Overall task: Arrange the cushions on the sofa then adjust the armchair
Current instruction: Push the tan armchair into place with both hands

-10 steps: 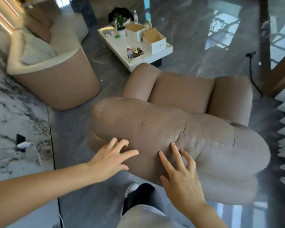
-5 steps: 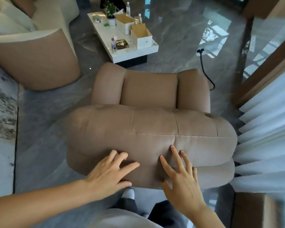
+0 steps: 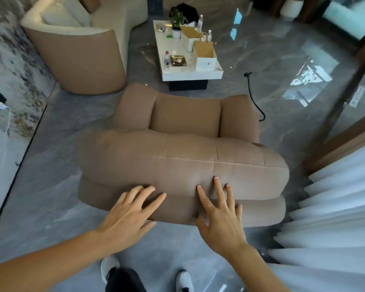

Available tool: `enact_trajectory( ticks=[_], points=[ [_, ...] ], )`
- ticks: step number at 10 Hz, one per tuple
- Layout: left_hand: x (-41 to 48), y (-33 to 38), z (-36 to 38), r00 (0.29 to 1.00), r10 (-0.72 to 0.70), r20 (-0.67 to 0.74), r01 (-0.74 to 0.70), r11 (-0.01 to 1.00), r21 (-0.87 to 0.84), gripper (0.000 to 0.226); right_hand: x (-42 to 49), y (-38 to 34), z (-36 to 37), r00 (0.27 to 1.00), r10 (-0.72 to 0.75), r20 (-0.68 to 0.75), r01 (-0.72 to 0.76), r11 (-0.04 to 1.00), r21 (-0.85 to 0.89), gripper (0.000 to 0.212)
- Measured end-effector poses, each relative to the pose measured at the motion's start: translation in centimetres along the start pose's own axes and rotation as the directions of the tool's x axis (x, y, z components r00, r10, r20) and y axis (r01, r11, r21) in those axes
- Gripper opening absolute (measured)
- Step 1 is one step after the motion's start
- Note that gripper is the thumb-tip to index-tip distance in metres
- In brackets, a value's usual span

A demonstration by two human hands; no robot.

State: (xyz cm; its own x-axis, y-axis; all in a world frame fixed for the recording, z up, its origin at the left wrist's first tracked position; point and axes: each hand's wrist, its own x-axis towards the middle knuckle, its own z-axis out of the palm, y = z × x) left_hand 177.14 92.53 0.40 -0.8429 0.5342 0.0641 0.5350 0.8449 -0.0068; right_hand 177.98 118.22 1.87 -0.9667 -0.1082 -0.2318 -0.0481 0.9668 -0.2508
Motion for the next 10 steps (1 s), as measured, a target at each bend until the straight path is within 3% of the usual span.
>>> enact_trajectory(
  ticks=[1,2,5,6,7,8,9,10],
  points=[
    [0.3,2.4,1.5,0.999,0.016,-0.041,-0.015,0.999,0.031,0.071,-0.4,2.3,-0.4,0.997,0.069,-0.03,-0.067,0.997,0.044,0.073],
    [1.0,2.9,2.7,0.997,0.08,0.014,-0.081,0.99,0.112,0.093,-0.7,3.4,-0.6,0.993,0.117,-0.016,-0.116,0.992,0.054,0.071],
    [2.1,6.4,3.4,0.998,0.042,0.056,-0.049,0.991,0.126,0.099,-0.7,7.1,-1.8,0.995,0.101,-0.019,-0.099,0.992,0.078,0.071],
    [2.0,5.8,1.6,0.997,0.026,0.076,-0.034,0.994,0.107,0.089,-0.9,5.9,-2.2,0.989,0.088,-0.119,-0.068,0.985,0.158,0.062],
    [1.2,4.1,-0.5,0.992,-0.015,0.123,0.01,0.999,0.039,0.071,-0.9,3.7,-2.2,0.977,-0.037,-0.208,0.086,0.969,0.231,0.048],
    [0.8,1.4,-3.3,0.932,0.0,0.362,0.042,0.993,-0.11,0.051,0.6,0.1,-3.0,0.977,-0.158,-0.14,0.192,0.942,0.274,0.045],
    [1.4,-1.7,-7.5,0.933,-0.155,0.325,0.186,0.98,-0.067,0.041,3.6,-4.9,-4.7,0.954,-0.293,-0.071,0.301,0.935,0.188,0.043],
    [1.5,-7.0,-12.1,0.935,-0.353,0.034,0.346,0.929,0.13,0.044,7.5,-12.6,-7.7,0.907,-0.411,-0.095,0.418,0.905,0.077,0.04]
  ],
)
